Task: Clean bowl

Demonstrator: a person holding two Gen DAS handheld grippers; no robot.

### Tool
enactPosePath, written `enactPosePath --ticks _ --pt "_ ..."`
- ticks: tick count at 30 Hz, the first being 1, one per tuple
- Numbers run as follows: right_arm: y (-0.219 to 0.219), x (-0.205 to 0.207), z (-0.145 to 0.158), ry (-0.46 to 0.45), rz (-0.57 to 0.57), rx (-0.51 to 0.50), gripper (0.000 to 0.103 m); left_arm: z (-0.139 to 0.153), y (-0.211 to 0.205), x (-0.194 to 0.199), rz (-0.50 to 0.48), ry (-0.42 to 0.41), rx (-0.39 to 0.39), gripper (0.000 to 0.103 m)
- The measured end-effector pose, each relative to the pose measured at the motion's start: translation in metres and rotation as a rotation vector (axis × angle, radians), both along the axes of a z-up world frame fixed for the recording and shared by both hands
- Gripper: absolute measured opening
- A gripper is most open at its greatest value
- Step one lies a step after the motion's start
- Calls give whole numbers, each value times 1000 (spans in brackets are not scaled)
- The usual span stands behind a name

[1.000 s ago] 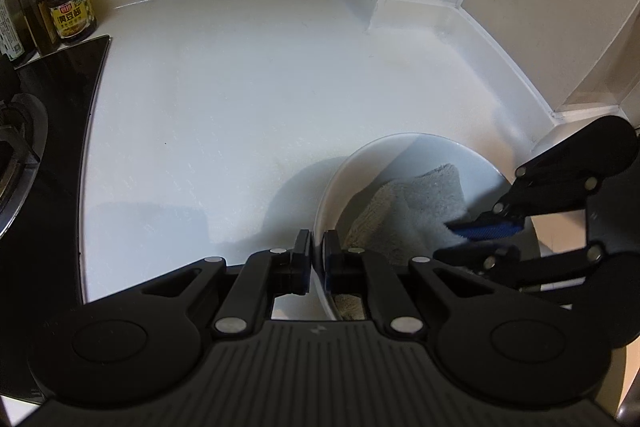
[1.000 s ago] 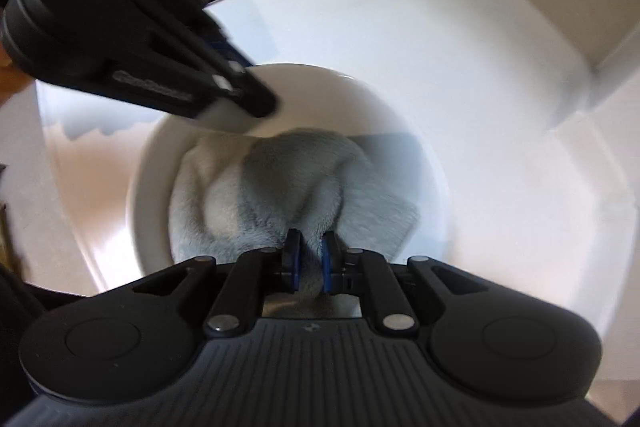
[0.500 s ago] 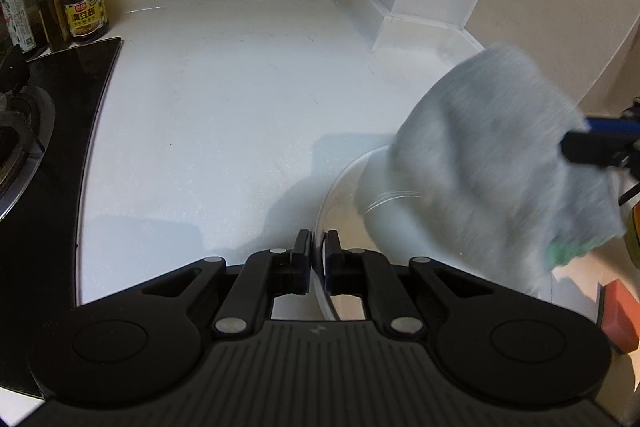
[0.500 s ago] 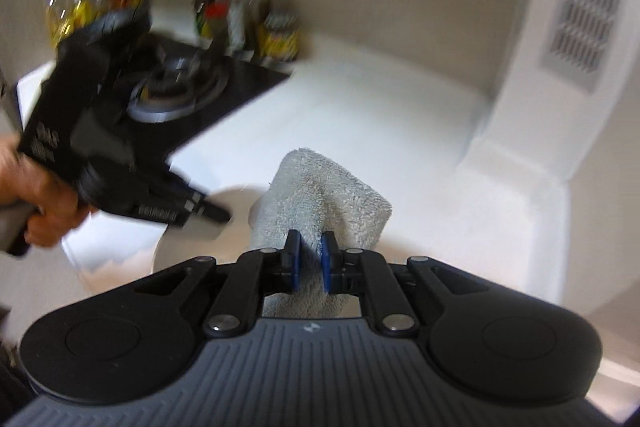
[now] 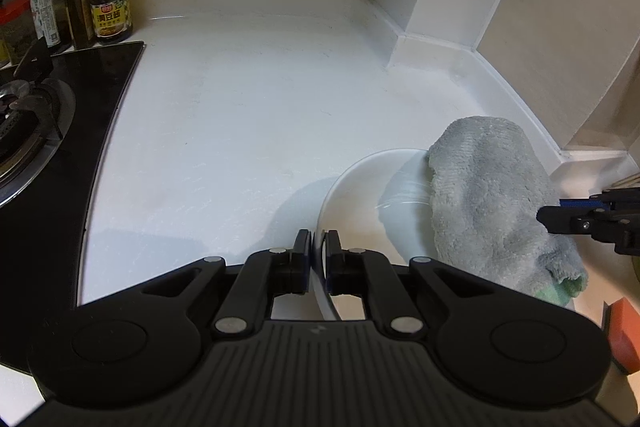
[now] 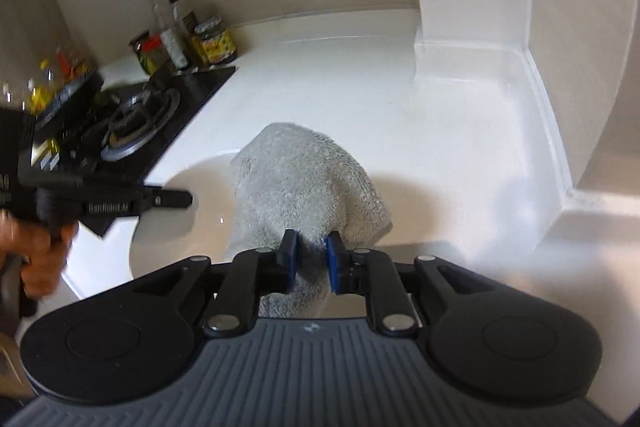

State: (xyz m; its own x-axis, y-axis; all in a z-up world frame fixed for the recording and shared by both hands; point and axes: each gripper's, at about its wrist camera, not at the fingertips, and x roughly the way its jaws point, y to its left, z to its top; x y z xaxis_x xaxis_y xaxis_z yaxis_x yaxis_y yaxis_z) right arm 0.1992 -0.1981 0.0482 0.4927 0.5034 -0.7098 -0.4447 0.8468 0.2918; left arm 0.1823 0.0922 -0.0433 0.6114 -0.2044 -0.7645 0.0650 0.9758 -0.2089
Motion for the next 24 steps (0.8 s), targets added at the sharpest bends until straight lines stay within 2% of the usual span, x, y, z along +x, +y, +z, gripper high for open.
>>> enactPosePath --ticks 5,8,13,15,21,23,24 --pt "13 1 0 8 -44 10 32 1 -1 -5 16 -13 9 4" --pt "19 -7 -3 28 -59 20 38 1 -1 -7 28 -15 5 4" --pt "38 -4 -19 40 -74 -89 42 1 -1 -11 56 -15 -1 4" --pt "48 3 -26 38 -77 -149 55 1 -1 -11 61 -16 -5 4" --pt "74 23 -52 86 -27 -226 56 1 1 -10 49 -12 -11 4" --pt "78 27 -57 91 1 -240 48 2 1 -10 38 -11 -7 5" --pt "78 27 -56 84 18 -246 48 2 0 -10 33 -11 -6 5"
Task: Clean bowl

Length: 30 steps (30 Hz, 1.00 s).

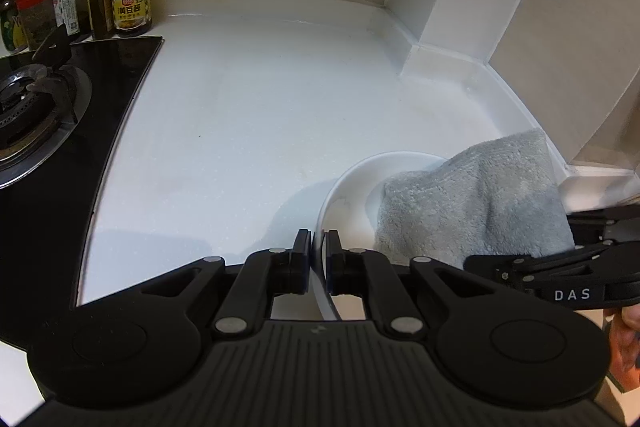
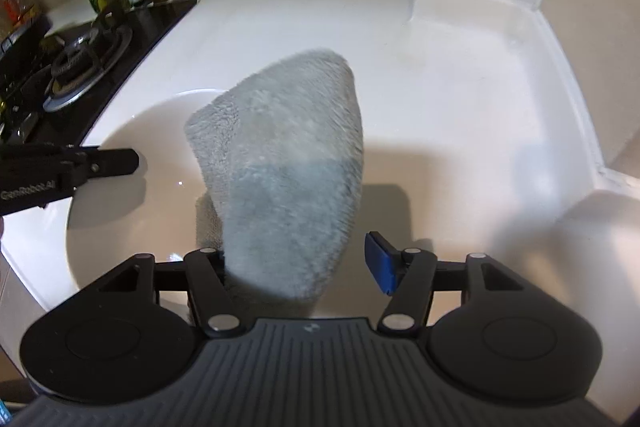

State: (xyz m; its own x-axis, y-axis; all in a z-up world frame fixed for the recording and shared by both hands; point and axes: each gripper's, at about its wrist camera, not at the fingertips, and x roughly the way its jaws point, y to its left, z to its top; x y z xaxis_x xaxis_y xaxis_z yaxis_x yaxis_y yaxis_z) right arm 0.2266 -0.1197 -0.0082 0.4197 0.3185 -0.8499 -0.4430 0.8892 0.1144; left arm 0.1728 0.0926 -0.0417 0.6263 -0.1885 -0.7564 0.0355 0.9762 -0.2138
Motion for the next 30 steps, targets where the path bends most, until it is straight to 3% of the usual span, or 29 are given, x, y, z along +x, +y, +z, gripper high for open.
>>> enactPosePath --ticks 5,12,14,17,20,25,30 --pt "6 -1 6 -81 63 -76 48 -1 -1 -2 -6 -15 3 5" --pt "9 -6 9 -109 72 -121 50 -1 0 -1 -5 -10 -7 6" --pt "5 -7 16 -133 39 -87 50 -1 1 -1 -8 -10 -14 6" --pt "-19 -2 22 -56 -69 71 50 -1 2 0 -5 -8 -17 6" --pt "-36 -1 24 -1 -118 161 50 0 2 0 -7 -9 -17 6" --pt "-65 -4 31 -13 -234 286 50 0 0 0 -5 -9 -11 6" --pt "-76 -5 37 -55 -297 268 50 0 -1 0 -4 -7 -4 6"
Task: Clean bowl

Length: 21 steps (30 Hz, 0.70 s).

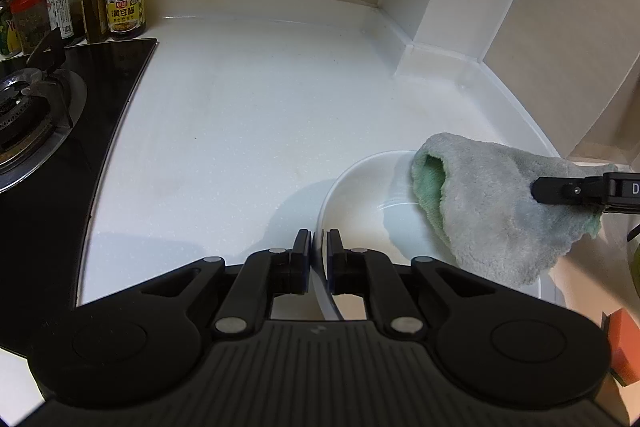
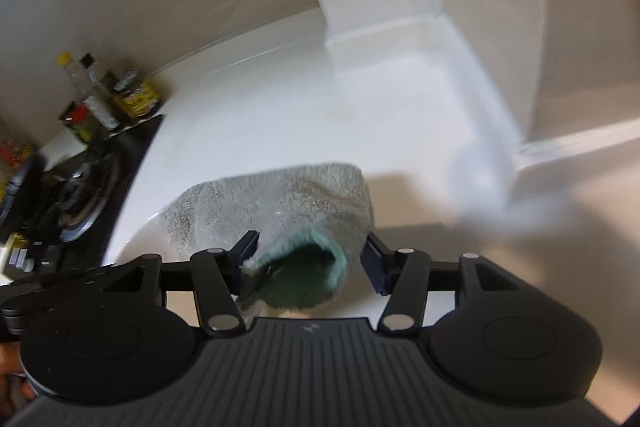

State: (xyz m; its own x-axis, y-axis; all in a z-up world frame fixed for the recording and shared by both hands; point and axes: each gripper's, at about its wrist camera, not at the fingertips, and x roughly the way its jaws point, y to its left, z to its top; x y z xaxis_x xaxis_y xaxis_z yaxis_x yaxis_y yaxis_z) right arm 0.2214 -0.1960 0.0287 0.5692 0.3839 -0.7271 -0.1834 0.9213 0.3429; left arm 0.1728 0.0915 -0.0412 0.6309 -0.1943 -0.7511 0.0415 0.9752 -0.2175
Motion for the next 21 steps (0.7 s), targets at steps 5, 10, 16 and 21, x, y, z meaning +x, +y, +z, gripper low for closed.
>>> enactPosePath --ticks 5,10,16,21 --pt "0 -1 2 -23 -34 -91 50 -1 -1 0 3 0 1 6" --pt "-10 -13 18 -122 -75 -81 50 -1 5 1 -14 0 2 6" --pt "10 -9 20 -113 59 -36 50 0 6 1 -17 0 -1 6" --pt "44 13 -5 4 202 -71 50 -1 10 2 -17 2 -25 7"
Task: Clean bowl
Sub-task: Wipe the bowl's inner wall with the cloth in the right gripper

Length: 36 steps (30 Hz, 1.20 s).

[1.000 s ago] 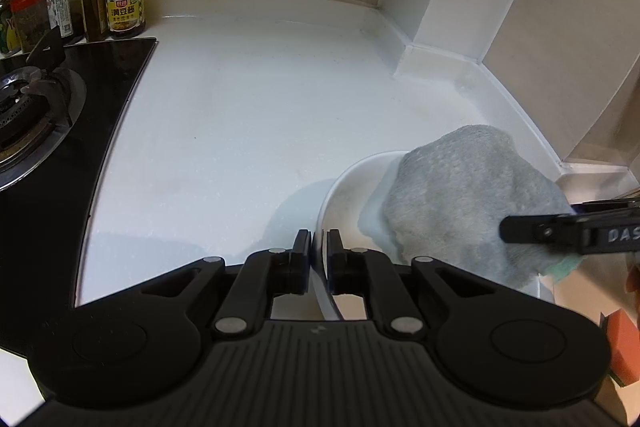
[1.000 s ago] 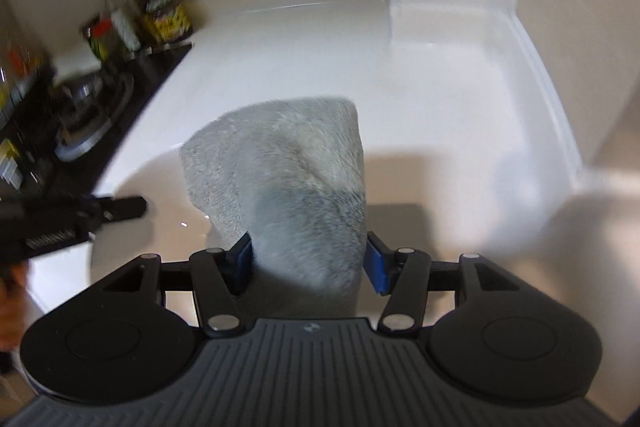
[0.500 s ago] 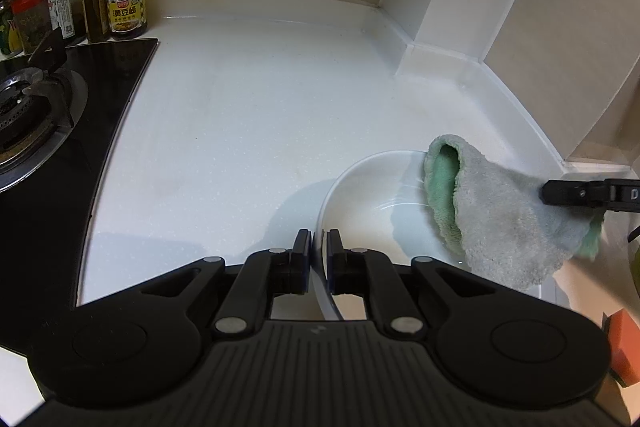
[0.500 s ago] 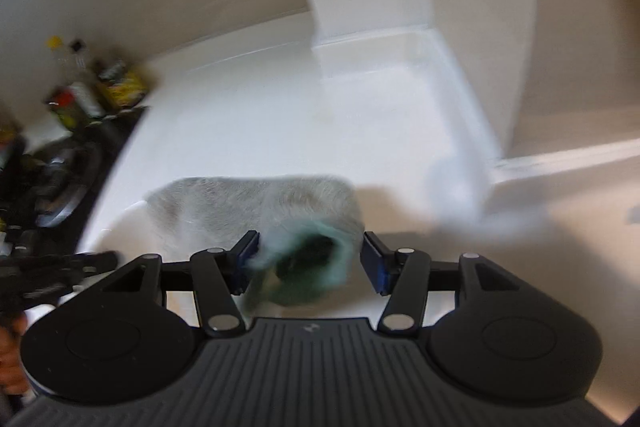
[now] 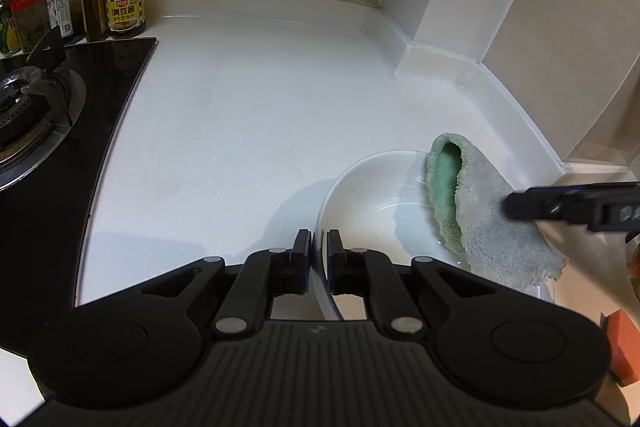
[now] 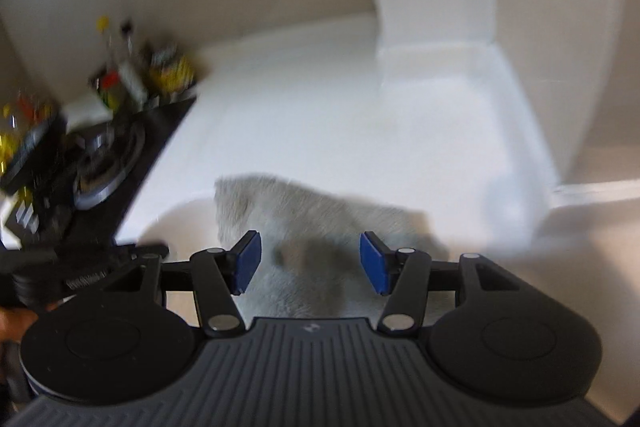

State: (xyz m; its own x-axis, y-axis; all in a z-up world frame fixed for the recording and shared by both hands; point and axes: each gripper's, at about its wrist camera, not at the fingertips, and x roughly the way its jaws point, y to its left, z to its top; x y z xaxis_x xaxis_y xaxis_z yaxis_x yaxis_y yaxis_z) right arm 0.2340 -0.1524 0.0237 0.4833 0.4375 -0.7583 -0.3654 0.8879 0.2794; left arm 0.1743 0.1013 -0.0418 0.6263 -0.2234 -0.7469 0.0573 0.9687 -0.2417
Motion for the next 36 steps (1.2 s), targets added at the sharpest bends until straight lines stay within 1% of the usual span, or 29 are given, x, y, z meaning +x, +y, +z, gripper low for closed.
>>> enactPosePath --ticks 2,3,4,6,7,8,9,10,12,14,19,21,23,25,27,28,30,34,36 --pt "10 5 -7 24 36 -32 49 0 1 0 1 3 -9 7" --pt "15 8 -11 32 53 -55 46 0 2 0 3 4 -15 7" --pt "20 10 -15 41 70 -77 44 0 2 0 4 5 -17 7" --pt "29 16 -22 54 105 -123 32 0 3 0 12 10 -23 7" --pt "33 16 -24 55 119 -142 27 -1 3 0 19 13 -32 7" --pt "37 15 -26 51 135 -156 24 -1 6 0 38 25 -57 8" --pt "40 13 -28 46 153 -170 18 -1 7 0 50 34 -75 9" --pt "42 12 -29 43 159 -173 16 -2 9 -1 61 42 -89 10" --pt "42 10 -29 39 149 -169 15 -2 13 -5 91 71 -126 13" --pt "42 8 -28 34 139 -166 15 -1 14 -9 113 83 -138 14" --pt "45 6 -29 21 102 -163 15 3 6 -19 144 92 -94 14" --pt "45 4 -29 18 82 -158 15 4 -2 -21 154 100 -55 14" --pt "43 3 -30 21 57 -147 15 4 -8 -20 149 105 -22 12" --pt "43 0 -30 17 35 -143 15 3 -7 -16 137 108 -15 8" --pt "44 -4 -30 13 31 -153 15 3 -5 -12 113 104 -5 7" --pt "43 -6 -30 13 43 -159 15 3 -5 -11 100 101 -1 7" --pt "41 -8 -29 18 104 -175 15 2 -4 -4 34 87 22 7" --pt "45 -3 -25 20 266 -240 17 2 -10 5 -62 63 70 8" --pt "53 3 -22 10 372 -304 19 2 -12 9 -90 51 89 10"
